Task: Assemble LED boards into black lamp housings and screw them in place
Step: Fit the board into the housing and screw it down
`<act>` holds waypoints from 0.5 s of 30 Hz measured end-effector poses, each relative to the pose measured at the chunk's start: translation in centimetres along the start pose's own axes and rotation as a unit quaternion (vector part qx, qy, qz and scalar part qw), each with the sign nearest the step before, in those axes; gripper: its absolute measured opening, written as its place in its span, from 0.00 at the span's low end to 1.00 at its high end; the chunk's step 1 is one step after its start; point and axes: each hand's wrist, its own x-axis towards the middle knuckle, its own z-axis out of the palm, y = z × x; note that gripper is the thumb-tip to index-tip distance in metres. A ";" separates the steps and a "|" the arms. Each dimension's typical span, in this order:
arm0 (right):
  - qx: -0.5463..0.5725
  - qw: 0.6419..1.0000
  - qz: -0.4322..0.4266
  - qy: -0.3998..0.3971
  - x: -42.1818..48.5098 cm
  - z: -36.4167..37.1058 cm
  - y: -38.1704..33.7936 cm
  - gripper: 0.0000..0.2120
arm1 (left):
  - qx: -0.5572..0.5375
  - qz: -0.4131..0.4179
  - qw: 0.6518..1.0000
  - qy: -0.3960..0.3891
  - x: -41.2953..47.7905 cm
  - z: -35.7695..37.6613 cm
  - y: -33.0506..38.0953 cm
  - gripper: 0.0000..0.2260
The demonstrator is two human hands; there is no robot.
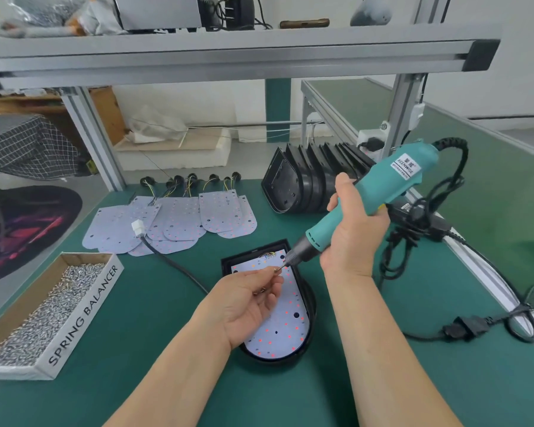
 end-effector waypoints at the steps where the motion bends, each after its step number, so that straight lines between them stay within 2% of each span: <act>1: 0.000 1.000 -0.005 0.006 0.0 0.0 -0.1 0.11 | -0.004 -0.001 1.000 0.004 0.1 0.0 0.0 0.07; 9: 0.012 1.000 -0.021 0.003 -0.1 -0.3 -0.5 0.11 | -0.004 0.005 1.000 -0.004 0.1 0.0 -0.2 0.05; 12: 0.009 1.000 -0.014 -0.003 -0.4 -0.2 -0.3 0.15 | -0.006 0.005 1.000 -0.007 0.1 0.1 -0.2 0.05; 15: 0.019 1.000 -0.013 0.003 -0.4 -0.3 -0.5 0.15 | -0.009 0.007 1.000 -0.003 0.1 0.1 -0.2 0.05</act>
